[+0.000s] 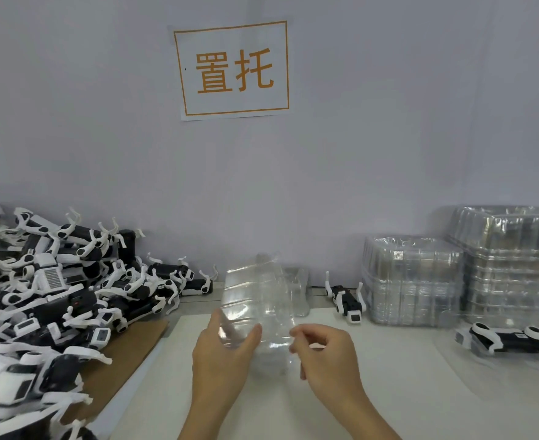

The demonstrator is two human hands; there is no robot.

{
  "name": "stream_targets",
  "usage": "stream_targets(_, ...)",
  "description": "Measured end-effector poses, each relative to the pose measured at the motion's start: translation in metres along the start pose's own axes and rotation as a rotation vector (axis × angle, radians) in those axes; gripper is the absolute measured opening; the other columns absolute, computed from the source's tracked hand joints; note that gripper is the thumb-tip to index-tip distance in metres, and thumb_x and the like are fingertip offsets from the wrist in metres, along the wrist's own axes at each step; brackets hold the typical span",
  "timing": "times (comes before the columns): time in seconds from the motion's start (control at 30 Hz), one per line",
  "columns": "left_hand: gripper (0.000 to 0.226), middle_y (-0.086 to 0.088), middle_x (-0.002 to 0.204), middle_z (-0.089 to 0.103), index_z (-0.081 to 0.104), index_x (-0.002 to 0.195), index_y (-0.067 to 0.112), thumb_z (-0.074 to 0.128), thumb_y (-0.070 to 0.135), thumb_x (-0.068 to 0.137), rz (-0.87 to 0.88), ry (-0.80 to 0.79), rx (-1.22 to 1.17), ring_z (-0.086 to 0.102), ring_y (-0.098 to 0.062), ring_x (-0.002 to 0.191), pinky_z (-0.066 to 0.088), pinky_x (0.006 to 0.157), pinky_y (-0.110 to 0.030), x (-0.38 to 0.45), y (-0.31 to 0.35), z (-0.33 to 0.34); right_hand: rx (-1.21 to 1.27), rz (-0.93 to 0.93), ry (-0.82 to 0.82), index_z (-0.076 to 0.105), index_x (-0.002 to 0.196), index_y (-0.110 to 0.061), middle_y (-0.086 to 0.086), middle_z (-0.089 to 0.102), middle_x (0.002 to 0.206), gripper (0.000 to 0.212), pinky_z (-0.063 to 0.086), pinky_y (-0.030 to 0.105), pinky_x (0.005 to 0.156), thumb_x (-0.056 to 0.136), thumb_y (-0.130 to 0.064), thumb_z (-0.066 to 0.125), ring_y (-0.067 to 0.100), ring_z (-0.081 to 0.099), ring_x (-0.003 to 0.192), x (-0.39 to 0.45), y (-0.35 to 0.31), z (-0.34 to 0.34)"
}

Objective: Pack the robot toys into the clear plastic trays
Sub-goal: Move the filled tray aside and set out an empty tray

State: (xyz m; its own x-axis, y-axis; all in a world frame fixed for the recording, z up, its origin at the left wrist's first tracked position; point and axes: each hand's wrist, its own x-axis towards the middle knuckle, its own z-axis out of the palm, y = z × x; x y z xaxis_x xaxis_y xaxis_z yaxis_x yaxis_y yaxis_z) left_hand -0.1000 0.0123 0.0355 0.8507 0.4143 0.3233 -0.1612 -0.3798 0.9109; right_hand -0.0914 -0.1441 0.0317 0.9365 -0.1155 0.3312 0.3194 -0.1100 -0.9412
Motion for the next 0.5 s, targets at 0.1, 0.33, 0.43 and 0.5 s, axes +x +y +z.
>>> stream_targets(0.1,0.032,0.004,0.097,0.057,0.042,0.083,0.047,0.073,0.042,0.084,-0.072,0.088,-0.059,0.067,-0.024,0.085,0.058,0.073,-0.048,0.009,-0.006,-0.012,0.049,0.004,0.214,0.072,0.080,-0.020,-0.004,0.067,0.069,0.022,0.042,0.021,0.041,0.092,-0.006,0.060,0.014,0.055,0.039,0.015,0.007,-0.020)
stream_targets(0.33,0.070,-0.013,0.119,0.058,0.036,0.128,0.018,0.076,0.050,0.081,-0.440,0.355,-0.542,0.071,-0.032,0.083,0.053,0.057,-0.031,0.024,-0.020,-0.033,0.143,0.152,0.483,0.068,0.086,-0.022,0.001,0.058,0.074,0.018,0.042,0.041,0.073,0.093,-0.013,0.054,0.022,0.050,0.072,0.037,0.037,-0.066)
stream_targets(0.43,0.076,-0.009,0.120,0.055,0.029,0.125,0.025,0.080,0.051,0.075,-0.446,0.350,-0.634,0.069,-0.029,0.097,0.057,0.065,-0.033,0.022,-0.016,-0.028,0.141,0.149,0.471,0.067,0.086,-0.025,0.002,0.058,0.078,0.020,0.042,0.041,0.073,0.094,-0.013,0.053,0.024,0.052,0.075,0.036,0.039,-0.061)
stream_targets(0.5,0.067,-0.009,0.127,0.051,0.029,0.119,0.027,0.081,0.042,0.078,-0.404,0.352,-0.618,0.066,-0.028,0.107,0.057,0.070,-0.032,0.021,-0.019,-0.027,0.132,0.128,0.454,0.067,0.087,-0.025,0.003,0.060,0.081,0.021,0.041,0.040,0.072,0.094,-0.012,0.052,0.025,0.052,0.077,0.037,0.040,-0.060)
